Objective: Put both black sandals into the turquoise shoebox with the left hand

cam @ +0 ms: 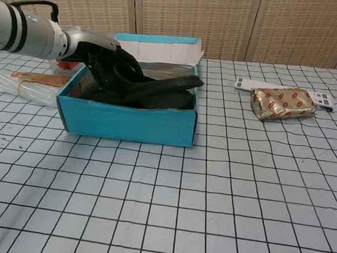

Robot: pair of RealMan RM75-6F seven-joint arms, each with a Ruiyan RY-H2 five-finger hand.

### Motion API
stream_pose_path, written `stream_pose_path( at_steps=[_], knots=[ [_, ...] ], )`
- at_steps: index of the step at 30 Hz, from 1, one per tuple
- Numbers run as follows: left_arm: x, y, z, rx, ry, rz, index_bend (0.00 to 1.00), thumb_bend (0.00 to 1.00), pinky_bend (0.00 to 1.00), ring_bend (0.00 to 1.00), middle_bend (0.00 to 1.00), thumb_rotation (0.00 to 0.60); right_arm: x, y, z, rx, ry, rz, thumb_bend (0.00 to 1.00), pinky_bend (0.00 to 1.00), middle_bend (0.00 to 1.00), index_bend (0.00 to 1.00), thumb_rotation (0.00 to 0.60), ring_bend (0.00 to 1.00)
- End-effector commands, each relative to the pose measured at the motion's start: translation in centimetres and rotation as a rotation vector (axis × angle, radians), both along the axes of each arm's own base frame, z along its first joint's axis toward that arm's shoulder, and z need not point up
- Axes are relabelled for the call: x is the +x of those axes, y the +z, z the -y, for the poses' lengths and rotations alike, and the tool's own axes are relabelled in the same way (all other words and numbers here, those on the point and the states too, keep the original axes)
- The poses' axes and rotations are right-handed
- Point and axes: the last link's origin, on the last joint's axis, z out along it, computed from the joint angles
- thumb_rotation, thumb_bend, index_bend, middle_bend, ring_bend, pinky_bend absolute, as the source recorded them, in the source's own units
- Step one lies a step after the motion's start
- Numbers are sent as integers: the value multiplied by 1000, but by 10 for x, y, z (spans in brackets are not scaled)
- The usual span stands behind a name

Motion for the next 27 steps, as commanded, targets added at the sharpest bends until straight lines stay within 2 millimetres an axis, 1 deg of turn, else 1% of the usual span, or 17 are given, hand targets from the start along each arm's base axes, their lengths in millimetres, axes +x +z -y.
stream_pose_path(
  at_steps=[1,5,12,18,22,27],
  knots=[
    [6,10,3,-4,-14,-25,490,589,633,587,598,600,0,0,0,1,0,0,82,0,0,0,600,0],
    [4,15,5,-46,1,-62,489,600,632,588,599,600,0,1,-1,-2,2,2,81,0,0,0,600,0],
    [-1,16,4,-138,30,-126,491,622,635,595,607,600,0,-1,-1,3,0,-1,82,0,0,0,600,0],
    [0,16,1,-185,45,-146,499,654,645,605,620,600,0,-1,-1,2,-2,-3,81,0,0,0,600,0],
    [-3,12,-1,-218,58,-171,507,659,655,616,629,600,0,-2,0,4,-3,-5,81,0,0,0,600,0],
    [-10,1,-6,-220,66,-194,517,651,668,625,639,600,0,-2,-1,6,-2,-4,81,0,0,0,600,0]
  ],
)
